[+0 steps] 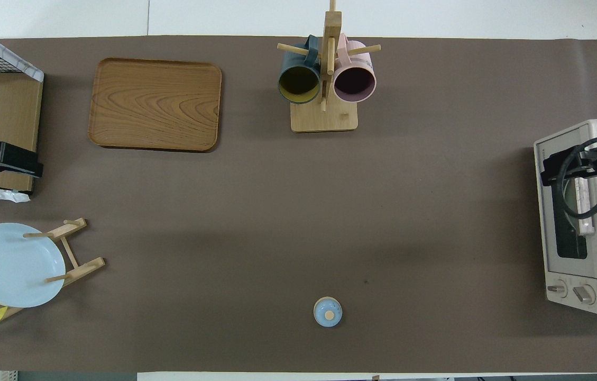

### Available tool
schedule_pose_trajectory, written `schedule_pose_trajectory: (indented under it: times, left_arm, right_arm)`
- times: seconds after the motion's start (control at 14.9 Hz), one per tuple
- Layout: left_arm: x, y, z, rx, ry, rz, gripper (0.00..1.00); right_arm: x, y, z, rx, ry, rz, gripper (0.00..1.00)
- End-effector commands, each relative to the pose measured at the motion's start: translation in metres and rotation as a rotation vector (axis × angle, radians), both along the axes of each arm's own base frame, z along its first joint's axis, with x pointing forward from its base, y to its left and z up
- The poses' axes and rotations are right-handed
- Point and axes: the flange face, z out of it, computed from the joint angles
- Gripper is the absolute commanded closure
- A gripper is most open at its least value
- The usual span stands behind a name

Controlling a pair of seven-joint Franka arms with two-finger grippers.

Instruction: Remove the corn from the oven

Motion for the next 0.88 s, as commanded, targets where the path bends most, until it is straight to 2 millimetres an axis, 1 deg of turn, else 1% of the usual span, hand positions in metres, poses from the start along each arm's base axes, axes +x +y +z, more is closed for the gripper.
schedule_pose_trajectory:
  times: [0.0, 0.13, 0.27, 0.34, 0.4, 0.47, 0.54, 0.61, 0.67, 0.81]
  left_arm:
    - [-0.005, 0.003, 0.003, 0.022, -0.002, 0.008, 0.0]
    - [-0.004, 0.003, 0.003, 0.022, -0.003, 0.008, 0.0]
    - [-0.005, 0.003, 0.003, 0.022, -0.002, 0.008, 0.0]
    - [-0.004, 0.003, 0.003, 0.022, -0.003, 0.008, 0.0]
    - [-0.005, 0.003, 0.003, 0.022, -0.002, 0.008, 0.0]
    - [-0.004, 0.003, 0.003, 0.022, -0.003, 0.008, 0.0]
    - [-0.004, 0.003, 0.003, 0.022, -0.003, 0.008, 0.0]
    - [-0.004, 0.003, 0.003, 0.022, -0.003, 0.008, 0.0]
    - [-0.004, 0.003, 0.003, 0.022, -0.003, 0.008, 0.0]
    - [-0.004, 0.003, 0.003, 0.022, -0.003, 0.008, 0.0]
  right_arm:
    - [-0.004, 0.0, 0.002, 0.016, -0.017, -0.006, 0.0]
    - [-0.004, 0.0, 0.003, 0.013, -0.018, -0.015, 0.0]
    - [-0.005, -0.005, -0.001, 0.015, -0.017, -0.022, 0.0]
    - [-0.006, -0.011, -0.001, 0.016, -0.035, -0.02, 0.0]
    - [-0.003, -0.014, -0.008, 0.019, -0.058, -0.005, 0.14]
    - [-0.003, -0.016, -0.009, 0.022, -0.075, 0.021, 0.69]
    - [-0.007, -0.018, -0.017, 0.017, -0.07, 0.041, 0.98]
    - [-0.011, -0.028, -0.025, 0.018, -0.082, 0.06, 1.0]
    - [-0.017, -0.043, -0.036, 0.021, -0.088, 0.084, 1.0]
    - [-0.025, -0.05, -0.057, 0.01, -0.125, 0.098, 1.0]
